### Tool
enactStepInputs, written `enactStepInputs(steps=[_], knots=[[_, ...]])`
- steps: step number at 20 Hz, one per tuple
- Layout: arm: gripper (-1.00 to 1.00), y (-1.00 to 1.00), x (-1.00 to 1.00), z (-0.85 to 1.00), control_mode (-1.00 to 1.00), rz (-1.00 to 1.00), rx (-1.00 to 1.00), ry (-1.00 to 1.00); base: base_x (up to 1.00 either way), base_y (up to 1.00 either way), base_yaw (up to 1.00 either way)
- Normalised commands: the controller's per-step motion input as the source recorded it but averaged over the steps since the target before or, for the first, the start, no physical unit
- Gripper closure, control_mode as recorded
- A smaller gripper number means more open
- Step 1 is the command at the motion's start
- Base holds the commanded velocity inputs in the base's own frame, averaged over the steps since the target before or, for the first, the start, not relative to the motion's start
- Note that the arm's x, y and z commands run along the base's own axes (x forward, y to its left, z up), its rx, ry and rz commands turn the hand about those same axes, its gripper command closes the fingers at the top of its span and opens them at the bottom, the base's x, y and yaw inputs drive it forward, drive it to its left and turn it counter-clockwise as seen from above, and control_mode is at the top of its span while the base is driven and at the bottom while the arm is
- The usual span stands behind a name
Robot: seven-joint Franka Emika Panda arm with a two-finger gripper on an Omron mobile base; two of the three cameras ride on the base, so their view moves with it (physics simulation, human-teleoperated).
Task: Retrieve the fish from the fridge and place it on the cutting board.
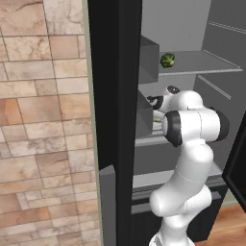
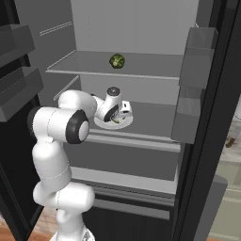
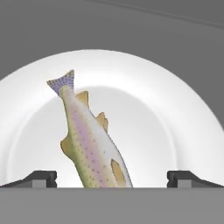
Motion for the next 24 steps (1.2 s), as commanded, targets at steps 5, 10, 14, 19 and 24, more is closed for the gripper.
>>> enactStepInputs(steps=[5,10,14,19,24], knots=[[-1.00,0.00,0.19,-0.13,-1.00,0.01,0.00,0.00,0.00,0.00,0.00],[-1.00,0.00,0.08,-0.16,-1.00,0.01,0.00,0.00,0.00,0.00,0.00],[1.00,0.00,0.02,-0.19,-1.00,0.02,0.00,0.00,0.00,0.00,0.00],[1.00,0.00,0.04,-0.21,-1.00,0.02,0.00,0.00,0.00,0.00,0.00],[1.00,0.00,0.01,-0.07,-1.00,0.01,0.00,0.00,0.00,0.00,0.00]])
